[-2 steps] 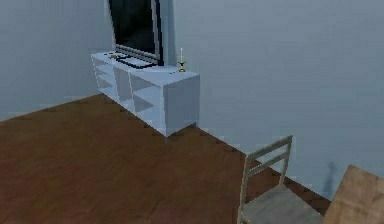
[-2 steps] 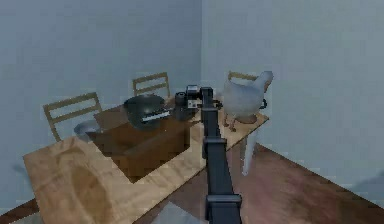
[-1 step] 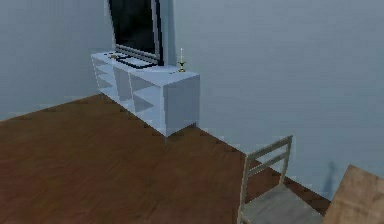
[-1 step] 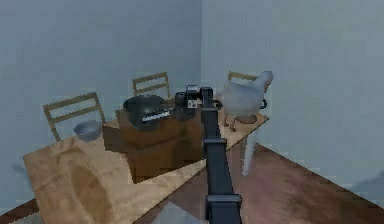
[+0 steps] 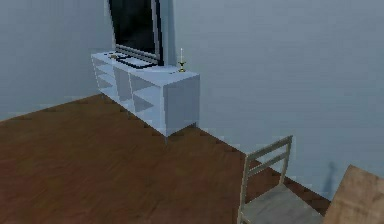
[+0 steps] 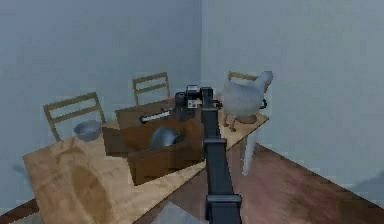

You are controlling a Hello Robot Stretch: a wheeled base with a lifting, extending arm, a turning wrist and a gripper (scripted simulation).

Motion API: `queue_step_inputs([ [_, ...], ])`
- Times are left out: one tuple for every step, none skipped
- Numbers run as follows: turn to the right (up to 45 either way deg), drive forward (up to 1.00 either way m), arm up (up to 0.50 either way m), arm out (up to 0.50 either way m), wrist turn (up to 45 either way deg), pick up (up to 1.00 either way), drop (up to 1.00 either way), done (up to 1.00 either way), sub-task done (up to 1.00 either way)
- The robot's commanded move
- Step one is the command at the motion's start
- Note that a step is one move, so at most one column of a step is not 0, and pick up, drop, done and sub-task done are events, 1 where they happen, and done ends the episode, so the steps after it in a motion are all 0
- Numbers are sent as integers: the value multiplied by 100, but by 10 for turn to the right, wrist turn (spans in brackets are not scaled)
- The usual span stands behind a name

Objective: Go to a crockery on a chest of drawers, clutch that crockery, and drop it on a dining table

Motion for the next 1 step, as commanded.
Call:
queue_step_inputs([
  [0, 0, 10, 0, 0, 0, 0, 0, 0],
])
